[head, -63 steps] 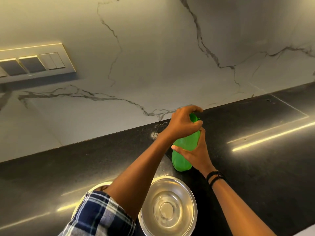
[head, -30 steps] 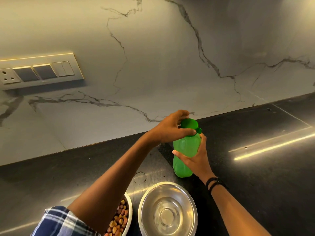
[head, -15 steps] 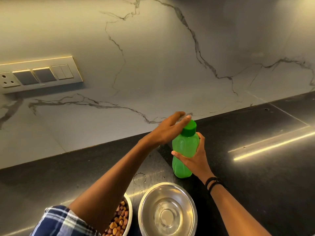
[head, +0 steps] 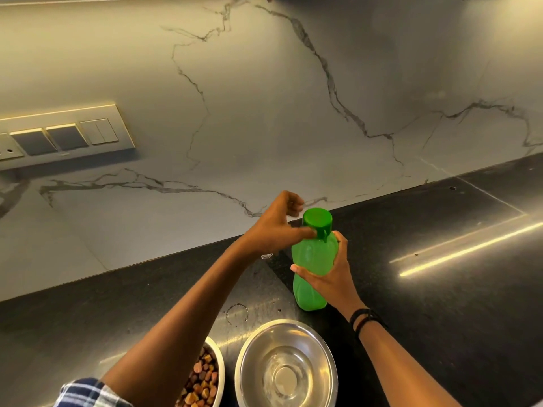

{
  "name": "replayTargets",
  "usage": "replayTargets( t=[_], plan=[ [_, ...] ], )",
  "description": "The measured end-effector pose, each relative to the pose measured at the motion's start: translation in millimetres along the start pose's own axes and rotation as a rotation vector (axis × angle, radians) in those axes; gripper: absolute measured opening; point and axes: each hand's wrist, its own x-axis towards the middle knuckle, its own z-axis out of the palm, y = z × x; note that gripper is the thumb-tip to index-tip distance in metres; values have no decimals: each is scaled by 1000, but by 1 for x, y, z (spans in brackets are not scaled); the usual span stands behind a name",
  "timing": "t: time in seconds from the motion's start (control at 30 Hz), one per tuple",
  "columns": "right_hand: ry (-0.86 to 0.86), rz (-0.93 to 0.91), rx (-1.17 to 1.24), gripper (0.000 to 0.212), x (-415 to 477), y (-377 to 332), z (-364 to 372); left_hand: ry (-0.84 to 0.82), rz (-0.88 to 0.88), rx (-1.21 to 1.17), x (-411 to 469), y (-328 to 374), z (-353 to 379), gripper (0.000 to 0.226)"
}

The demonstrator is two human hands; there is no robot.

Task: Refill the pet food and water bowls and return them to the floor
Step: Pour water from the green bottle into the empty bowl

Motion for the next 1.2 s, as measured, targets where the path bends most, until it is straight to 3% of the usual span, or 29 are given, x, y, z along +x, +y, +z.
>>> replayTargets(
  t=[0.07, 0.13, 0.33, 0.43, 0.57, 0.83, 0.97, 1.07, 1.2],
  plan=[
    [-1, -2, 3, 102, 0, 1, 0, -206, 40, 126, 0, 2, -3, 78],
    [0, 3, 5, 101, -1, 1, 0, -246, 122, 220, 3, 8, -1, 77],
    [-1, 53, 15, 105, -2, 2, 0, 41, 204, 949, 20, 33, 14, 55],
    [14, 59, -9, 102, -1, 1, 1, 235, 233, 1036, 20, 43, 23, 53],
    [21, 27, -19, 102, -2, 2, 1, 512, 199, 808, 9, 57, 10, 56],
    [27, 31, 0, 102, -3, 0, 0, 524, -94, 344, -55, 8, -25, 60],
    [9, 61, 9, 102, -3, -5, -1, 493, -280, -21, -90, -23, -25, 58],
    [-71, 85, -2, 104, -3, -5, -8, 510, -413, -318, -114, -44, -23, 52],
    [-252, 105, -25, 114, -1, 3, -31, 560, -520, -438, -137, -67, -21, 59]
  ],
)
